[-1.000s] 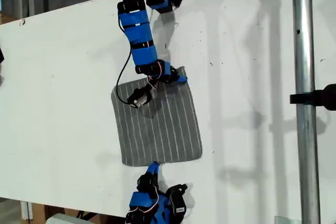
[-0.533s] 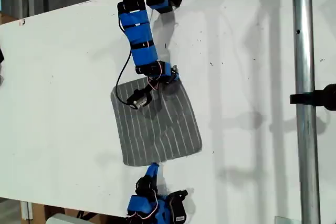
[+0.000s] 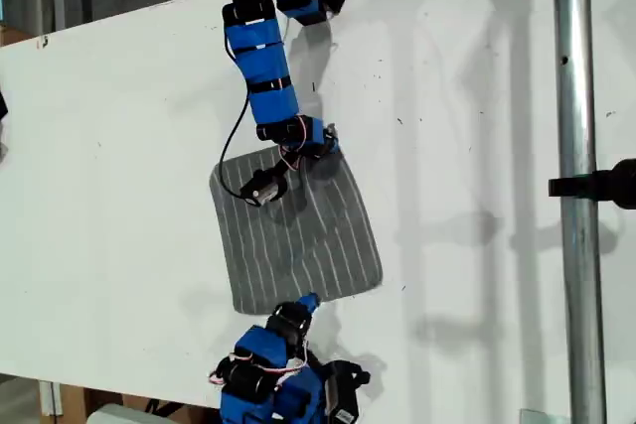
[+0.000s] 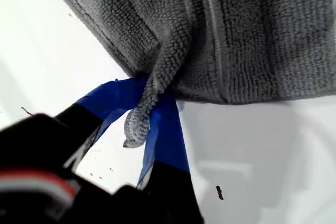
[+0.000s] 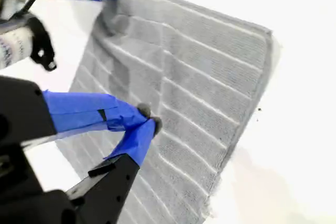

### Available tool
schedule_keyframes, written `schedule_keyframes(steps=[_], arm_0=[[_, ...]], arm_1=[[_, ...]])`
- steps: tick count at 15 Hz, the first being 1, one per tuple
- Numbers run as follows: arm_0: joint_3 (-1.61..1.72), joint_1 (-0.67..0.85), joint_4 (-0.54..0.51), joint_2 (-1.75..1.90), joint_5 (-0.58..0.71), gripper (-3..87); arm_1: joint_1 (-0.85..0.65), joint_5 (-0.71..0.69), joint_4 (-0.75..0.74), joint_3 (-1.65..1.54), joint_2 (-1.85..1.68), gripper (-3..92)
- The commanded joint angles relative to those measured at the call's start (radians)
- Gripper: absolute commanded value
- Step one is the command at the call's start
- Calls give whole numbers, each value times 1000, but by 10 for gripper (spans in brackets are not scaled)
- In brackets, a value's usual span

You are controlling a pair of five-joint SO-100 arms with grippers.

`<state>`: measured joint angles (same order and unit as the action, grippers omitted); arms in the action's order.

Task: Grasp corners of a towel and fold twice.

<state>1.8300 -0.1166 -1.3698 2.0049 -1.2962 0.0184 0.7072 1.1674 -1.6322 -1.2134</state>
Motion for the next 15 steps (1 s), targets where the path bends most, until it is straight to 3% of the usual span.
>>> schedule_keyframes(steps=[1,2,3,4,8,13,14,15], arm_0=[[-267,-104,-72,-235,120,-30],[-325,-104,-141,-285,107,84],[-357,-112,-201,-307,64,327],[-360,-117,-195,-310,98,350],[-242,-114,-98,-462,129,356],[-238,-118,103,-695,15,337],[-235,-120,123,-710,-6,306],[-235,-114,112,-724,-49,172]], arm_1=[[3,-5,-12,17,2,-2],[3,-3,-12,17,3,-2],[3,0,-12,17,3,-2],[3,2,-12,17,3,-2],[5,3,-12,15,3,-2],[11,3,-12,14,3,-2],[14,3,-12,12,3,-2],[14,3,-12,12,3,-2]])
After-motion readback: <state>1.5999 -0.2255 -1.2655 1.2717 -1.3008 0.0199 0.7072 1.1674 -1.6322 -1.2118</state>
